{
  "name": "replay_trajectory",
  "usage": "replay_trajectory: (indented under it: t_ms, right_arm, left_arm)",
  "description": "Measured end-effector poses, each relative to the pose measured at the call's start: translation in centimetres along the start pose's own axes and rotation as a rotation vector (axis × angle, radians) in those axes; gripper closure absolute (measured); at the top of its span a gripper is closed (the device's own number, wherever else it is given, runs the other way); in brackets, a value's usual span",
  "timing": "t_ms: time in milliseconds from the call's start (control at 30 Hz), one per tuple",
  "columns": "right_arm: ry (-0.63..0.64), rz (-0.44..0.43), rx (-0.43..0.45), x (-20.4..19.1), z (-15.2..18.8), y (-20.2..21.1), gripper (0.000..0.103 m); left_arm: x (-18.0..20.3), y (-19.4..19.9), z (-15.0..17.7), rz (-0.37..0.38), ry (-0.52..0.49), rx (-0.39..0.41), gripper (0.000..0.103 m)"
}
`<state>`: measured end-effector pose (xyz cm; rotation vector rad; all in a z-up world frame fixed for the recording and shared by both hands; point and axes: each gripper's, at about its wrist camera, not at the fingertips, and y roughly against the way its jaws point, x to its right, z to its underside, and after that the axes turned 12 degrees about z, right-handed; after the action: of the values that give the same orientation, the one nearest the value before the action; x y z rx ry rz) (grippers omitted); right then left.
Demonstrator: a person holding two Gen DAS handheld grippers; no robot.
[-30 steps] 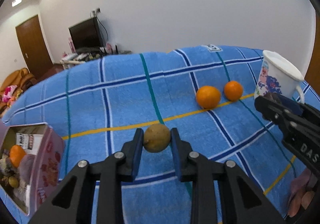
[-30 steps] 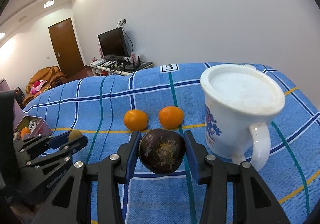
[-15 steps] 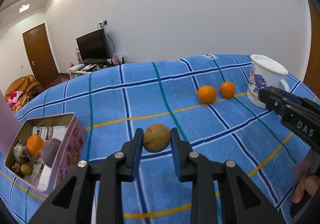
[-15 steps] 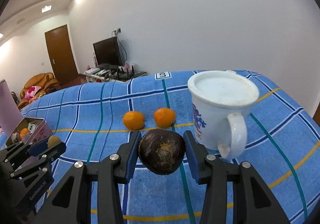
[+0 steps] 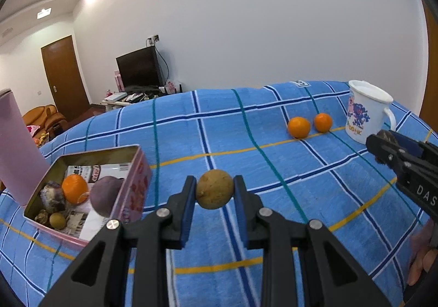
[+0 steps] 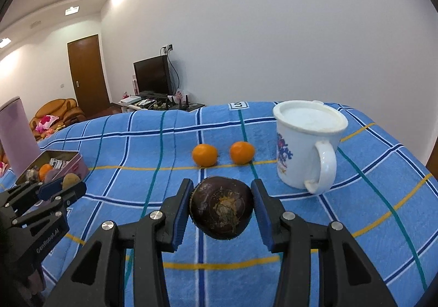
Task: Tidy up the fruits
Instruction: 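Carry the kiwi and passion fruit with both tools over the tin box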
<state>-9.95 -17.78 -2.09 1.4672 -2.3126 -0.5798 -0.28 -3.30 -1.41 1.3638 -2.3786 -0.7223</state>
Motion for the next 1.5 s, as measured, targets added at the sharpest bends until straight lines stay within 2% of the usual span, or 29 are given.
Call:
replay_trajectory:
  t_ms: [367, 867, 1300, 1500]
  right_arm:
    - [0.028, -0.014, 0.004, -3.9, 1.1, 1.9, 0.057]
    - [0.055, -0.073, -0.012, -9.8, 1.7, 3.1, 0.057]
    - [0.085, -0.170, 0.028, -16.5, 0.2, 4.9, 0.057]
    - [0.108, -0.211, 0.040, -18.9, -0.1, 5.2, 0.057]
  left_arm:
    - [-2.2, 2.0, 0.9, 0.001, -0.017, 0.023, 0.074]
    - [-8.3, 4.1, 1.1, -0.031, 0.024, 0.079, 0.074]
    - [-14.1, 5.6, 0.2, -0.083, 0.091, 0.148, 0.074]
    - [-17.5, 6.1, 0.0, -0.150, 0.131, 0.165, 0.074]
